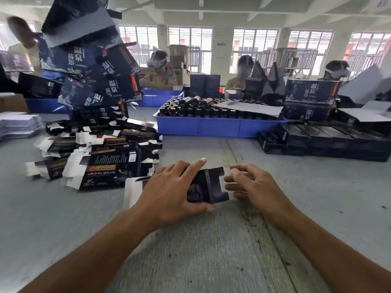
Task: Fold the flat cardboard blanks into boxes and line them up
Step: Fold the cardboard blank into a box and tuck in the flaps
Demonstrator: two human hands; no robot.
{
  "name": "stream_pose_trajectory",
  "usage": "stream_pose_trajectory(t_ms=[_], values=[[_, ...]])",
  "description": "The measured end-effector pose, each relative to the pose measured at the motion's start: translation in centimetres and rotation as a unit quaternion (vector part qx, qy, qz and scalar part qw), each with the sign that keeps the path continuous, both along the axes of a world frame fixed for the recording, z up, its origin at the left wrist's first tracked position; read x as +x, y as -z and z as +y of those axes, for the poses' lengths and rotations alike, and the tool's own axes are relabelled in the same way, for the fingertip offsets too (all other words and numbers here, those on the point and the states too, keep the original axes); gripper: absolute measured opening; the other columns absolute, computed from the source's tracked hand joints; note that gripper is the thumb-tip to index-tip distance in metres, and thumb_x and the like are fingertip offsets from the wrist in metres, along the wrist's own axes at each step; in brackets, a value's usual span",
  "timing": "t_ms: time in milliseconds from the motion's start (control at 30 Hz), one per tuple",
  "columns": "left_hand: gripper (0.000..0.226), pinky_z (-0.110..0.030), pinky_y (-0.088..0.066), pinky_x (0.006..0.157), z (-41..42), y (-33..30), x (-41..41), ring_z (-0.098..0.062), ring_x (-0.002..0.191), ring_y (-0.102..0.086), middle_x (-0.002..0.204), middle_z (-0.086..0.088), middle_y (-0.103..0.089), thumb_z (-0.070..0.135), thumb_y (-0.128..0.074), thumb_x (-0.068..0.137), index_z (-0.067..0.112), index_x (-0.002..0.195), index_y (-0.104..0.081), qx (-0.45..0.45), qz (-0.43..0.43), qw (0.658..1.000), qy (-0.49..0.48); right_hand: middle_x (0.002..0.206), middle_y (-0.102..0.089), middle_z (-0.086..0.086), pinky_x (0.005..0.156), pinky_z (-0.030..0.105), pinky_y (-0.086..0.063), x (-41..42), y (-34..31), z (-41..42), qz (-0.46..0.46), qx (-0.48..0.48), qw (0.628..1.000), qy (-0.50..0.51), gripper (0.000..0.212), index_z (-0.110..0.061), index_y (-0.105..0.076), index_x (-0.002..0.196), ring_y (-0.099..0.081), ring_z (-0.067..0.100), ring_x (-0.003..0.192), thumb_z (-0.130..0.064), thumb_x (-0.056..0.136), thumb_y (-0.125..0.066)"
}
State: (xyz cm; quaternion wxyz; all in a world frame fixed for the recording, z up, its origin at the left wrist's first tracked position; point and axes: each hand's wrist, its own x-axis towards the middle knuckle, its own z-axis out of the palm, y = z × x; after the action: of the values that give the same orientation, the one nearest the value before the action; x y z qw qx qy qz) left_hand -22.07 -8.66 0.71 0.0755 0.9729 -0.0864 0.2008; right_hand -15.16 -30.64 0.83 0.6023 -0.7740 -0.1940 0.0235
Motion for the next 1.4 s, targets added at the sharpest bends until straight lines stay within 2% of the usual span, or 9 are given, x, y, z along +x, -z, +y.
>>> stream_pose_trajectory(t_ms=[100, 267, 533, 733, 833, 933, 1067, 1267, 1400], values=[[0.106, -0.035, -0.027, 0.113, -0.2, -0.3, -0.4, -0.015, 0.132, -0.038, 0.145, 0.008, -0.047, 0.095, -0.039, 0.068, 0.043, 0.153, -0.002, -0.029, -0.030, 0.999, 0.019, 0.098, -0.077, 0.000, 0.073, 0.031, -0.062, -0.4, -0.4, -0.1, 0.030, 0.058, 0.998, -0.010, 0.011, -0.022, -0.063, 0.109, -0.076, 0.016, 0.085, -0.024, 0.098, -0.064], [0.102, -0.032, -0.028, 0.107, -0.7, -0.7, -0.9, -0.010, 0.127, -0.038, 0.142, 0.008, -0.051, 0.093, -0.040, 0.069, 0.043, 0.152, -0.009, -0.048, -0.048, 0.996, 0.061, 0.092, -0.077, 0.005, 0.070, 0.029, -0.061, -1.0, -0.9, -0.2, -0.026, 0.056, 0.997, -0.048, 0.011, -0.014, -0.058, 0.093, -0.076, 0.021, 0.083, -0.013, 0.093, -0.069], [0.096, -0.035, -0.034, 0.107, -0.5, -1.0, -1.1, 0.000, 0.119, -0.035, 0.142, 0.009, -0.049, 0.090, -0.045, 0.071, 0.043, 0.149, -0.016, -0.099, -0.069, 0.990, 0.073, 0.098, -0.078, -0.002, 0.068, 0.025, -0.059, -1.8, -1.6, -0.3, -0.039, 0.025, 0.995, -0.089, 0.029, -0.028, -0.067, 0.123, -0.075, 0.013, 0.090, -0.015, 0.097, -0.064], [0.081, -0.038, -0.041, 0.101, -1.1, -1.3, -1.3, -0.013, 0.119, -0.050, 0.139, -0.002, -0.054, 0.077, -0.043, 0.086, 0.032, 0.151, -0.029, 0.026, -0.157, 0.982, 0.099, 0.099, -0.078, -0.002, 0.062, 0.026, -0.059, -2.1, -1.9, -0.1, -0.069, 0.016, 0.995, -0.066, 0.037, -0.027, -0.065, 0.128, -0.075, 0.013, 0.083, -0.007, 0.096, -0.064], [0.070, -0.046, -0.049, 0.098, -1.1, -1.6, -1.0, -0.029, 0.120, -0.057, 0.139, -0.011, -0.055, 0.070, -0.038, 0.092, 0.034, 0.151, -0.031, 0.114, -0.183, 0.970, 0.110, 0.096, -0.077, -0.005, 0.059, 0.026, -0.058, -2.2, -2.1, -0.3, -0.089, 0.022, 0.994, -0.052, 0.037, -0.033, -0.067, 0.123, -0.075, 0.014, 0.081, -0.008, 0.096, -0.065], [0.065, -0.047, -0.052, 0.095, -1.0, -1.8, -0.9, -0.031, 0.120, -0.059, 0.142, -0.015, -0.053, 0.067, -0.035, 0.094, 0.038, 0.151, -0.031, 0.157, -0.174, 0.966, 0.108, 0.098, -0.076, -0.008, 0.058, 0.025, -0.058, -2.3, -1.9, -0.2, -0.116, 0.013, 0.993, -0.036, 0.035, -0.037, -0.067, 0.122, -0.075, 0.011, 0.082, -0.013, 0.097, -0.065], [0.064, -0.047, -0.053, 0.094, -1.0, -1.7, -1.1, -0.031, 0.118, -0.061, 0.141, -0.014, -0.053, 0.063, -0.043, 0.093, 0.034, 0.149, -0.037, 0.137, -0.161, 0.972, 0.099, 0.106, -0.073, -0.013, 0.060, 0.021, -0.058, -2.5, -1.4, 0.2, -0.148, -0.015, 0.989, -0.020, 0.040, -0.041, -0.064, 0.127, -0.073, 0.004, 0.085, -0.013, 0.099, -0.062], [0.062, -0.045, -0.053, 0.094, -0.9, -1.5, -1.3, -0.028, 0.120, -0.058, 0.141, -0.009, -0.052, 0.058, -0.052, 0.087, 0.034, 0.143, -0.043, 0.063, -0.159, 0.980, 0.101, 0.096, -0.074, -0.014, 0.065, 0.028, -0.062, -2.7, -1.1, 0.5, -0.186, -0.027, 0.982, -0.007, 0.039, -0.039, -0.062, 0.130, -0.073, 0.007, 0.080, -0.015, 0.099, -0.061], [0.066, -0.045, -0.046, 0.100, -0.7, -1.6, -1.1, -0.028, 0.126, -0.053, 0.147, -0.009, -0.047, 0.065, -0.049, 0.089, 0.035, 0.147, -0.043, 0.112, -0.146, 0.978, 0.093, 0.098, -0.072, -0.014, 0.067, 0.026, -0.062, -2.6, -1.1, 0.5, -0.200, -0.029, 0.979, 0.011, 0.040, -0.046, -0.057, 0.127, -0.072, 0.003, 0.082, -0.018, 0.099, -0.061]])
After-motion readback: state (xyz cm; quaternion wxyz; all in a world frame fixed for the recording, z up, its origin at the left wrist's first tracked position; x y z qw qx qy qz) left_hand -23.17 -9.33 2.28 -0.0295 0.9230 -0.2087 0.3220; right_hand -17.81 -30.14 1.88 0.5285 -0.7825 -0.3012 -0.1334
